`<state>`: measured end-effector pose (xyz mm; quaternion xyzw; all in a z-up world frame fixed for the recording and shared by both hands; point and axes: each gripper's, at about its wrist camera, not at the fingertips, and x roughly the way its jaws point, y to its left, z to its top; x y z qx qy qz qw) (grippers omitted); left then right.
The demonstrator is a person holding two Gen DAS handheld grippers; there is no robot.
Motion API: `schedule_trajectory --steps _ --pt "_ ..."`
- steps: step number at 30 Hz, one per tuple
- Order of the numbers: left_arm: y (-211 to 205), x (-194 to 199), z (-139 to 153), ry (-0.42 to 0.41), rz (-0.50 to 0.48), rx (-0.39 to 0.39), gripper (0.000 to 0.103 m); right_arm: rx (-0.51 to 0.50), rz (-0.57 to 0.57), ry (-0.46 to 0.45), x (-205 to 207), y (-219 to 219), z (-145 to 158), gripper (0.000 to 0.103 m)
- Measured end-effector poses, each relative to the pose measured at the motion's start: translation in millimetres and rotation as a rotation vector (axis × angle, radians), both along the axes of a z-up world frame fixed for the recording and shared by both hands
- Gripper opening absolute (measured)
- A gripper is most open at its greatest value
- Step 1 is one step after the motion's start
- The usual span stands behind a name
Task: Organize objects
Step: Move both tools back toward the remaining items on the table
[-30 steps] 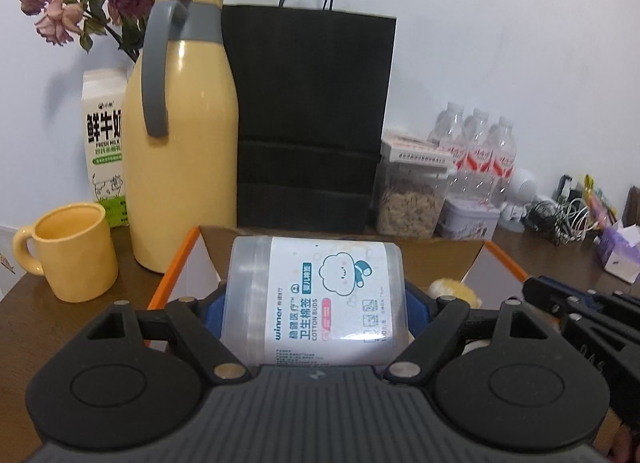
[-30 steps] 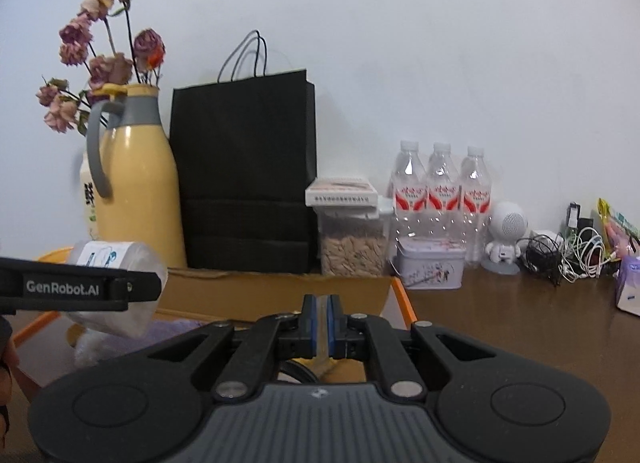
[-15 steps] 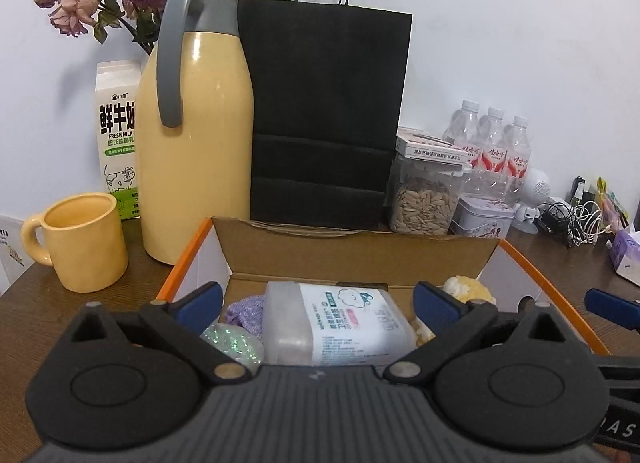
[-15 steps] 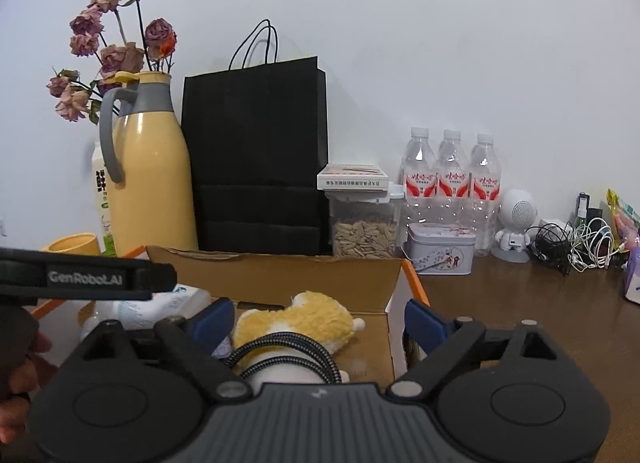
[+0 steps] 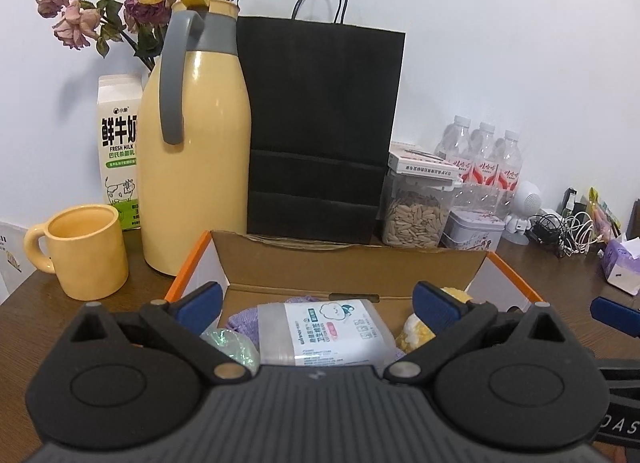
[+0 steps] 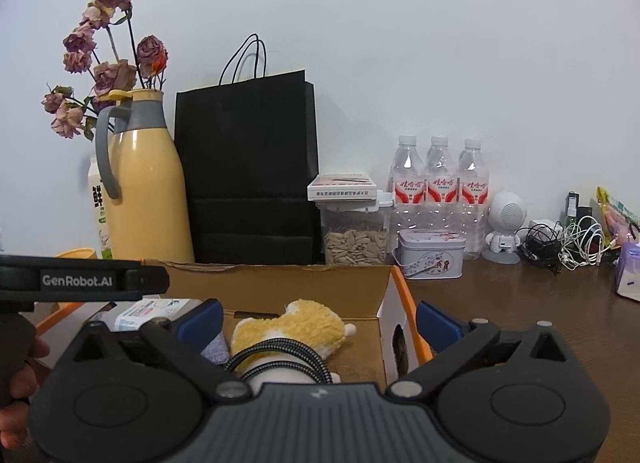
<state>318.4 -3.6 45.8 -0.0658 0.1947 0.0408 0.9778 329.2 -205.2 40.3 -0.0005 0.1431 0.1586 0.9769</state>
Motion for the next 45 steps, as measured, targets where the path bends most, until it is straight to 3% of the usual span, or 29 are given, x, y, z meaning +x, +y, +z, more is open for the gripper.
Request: schedule_trajectory --steps 16,26,35,45 --pt "2.4 -44.2 22.1 -0.076 -0.013 0.01 0.103 0.011 -0.003 -0.08 -34.2 -9.4 9.9 0.103" --pt "-5.6 -77.4 20.1 -0.053 -0.023 0.018 0.103 -0.014 0.017 -0.087 -66.4 -14.8 9.2 0.103" --pt "-4.9 -109.7 12.4 0.01 -0.011 0.013 0.103 -0.064 0.053 -0.041 -103.7 -23.5 1.8 0.103" --pt "-5.3 -150.9 -6.7 0.156 0.01 0.046 0.103 -0.127 0.077 0.058 -140.3 -41.3 -18.5 0.103"
